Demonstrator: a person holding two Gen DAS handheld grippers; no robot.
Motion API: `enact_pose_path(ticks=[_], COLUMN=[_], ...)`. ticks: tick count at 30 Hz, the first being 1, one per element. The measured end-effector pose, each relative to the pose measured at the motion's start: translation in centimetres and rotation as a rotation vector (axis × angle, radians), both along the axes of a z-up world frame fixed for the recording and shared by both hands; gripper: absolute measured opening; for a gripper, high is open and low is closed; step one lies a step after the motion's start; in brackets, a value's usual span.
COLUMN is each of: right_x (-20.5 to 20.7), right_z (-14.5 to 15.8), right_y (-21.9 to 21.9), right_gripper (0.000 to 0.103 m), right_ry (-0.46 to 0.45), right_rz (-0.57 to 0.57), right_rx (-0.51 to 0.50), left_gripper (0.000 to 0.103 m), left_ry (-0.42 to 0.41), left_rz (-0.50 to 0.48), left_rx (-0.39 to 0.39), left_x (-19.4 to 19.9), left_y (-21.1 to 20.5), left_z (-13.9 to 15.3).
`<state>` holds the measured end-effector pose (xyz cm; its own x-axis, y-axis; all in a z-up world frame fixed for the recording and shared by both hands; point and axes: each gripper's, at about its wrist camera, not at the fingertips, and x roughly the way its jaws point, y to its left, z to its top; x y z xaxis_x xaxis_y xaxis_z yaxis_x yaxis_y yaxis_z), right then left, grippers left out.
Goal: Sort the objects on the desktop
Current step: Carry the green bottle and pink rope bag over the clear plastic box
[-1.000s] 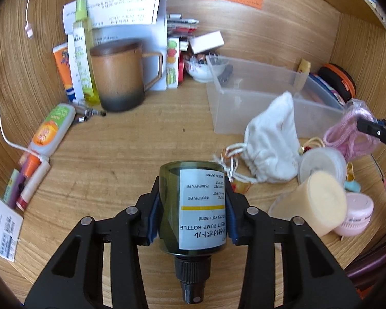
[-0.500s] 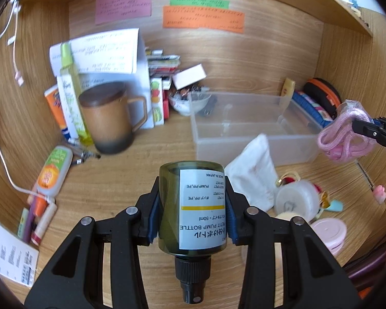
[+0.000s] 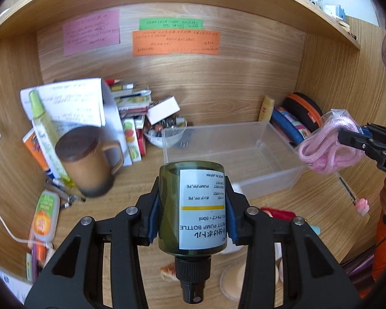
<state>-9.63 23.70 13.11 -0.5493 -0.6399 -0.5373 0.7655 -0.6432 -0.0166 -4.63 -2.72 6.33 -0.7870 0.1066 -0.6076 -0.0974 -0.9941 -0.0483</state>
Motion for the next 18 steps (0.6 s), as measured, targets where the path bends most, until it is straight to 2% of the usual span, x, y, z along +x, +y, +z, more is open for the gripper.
enact_pose_path(ticks=[10, 18], right_x=[-2.5, -5.7], right_z=[0.8, -0.5], right_y=[-2.0, -4.0], right_gripper=[0.021, 0.021], right_ry=[-0.008, -0.066], right_rz=[0.025, 0.029], right_rx=[-0.019, -0.008], left_gripper=[0.041, 0.041], left_ry=[-0.013, -0.058], left_rz=[-0.043, -0.066], left_rx=[0.003, 0.008], left_x=[-4.0, -8.0], left_y=[0.4, 0.3], left_z=[1.2, 0.4])
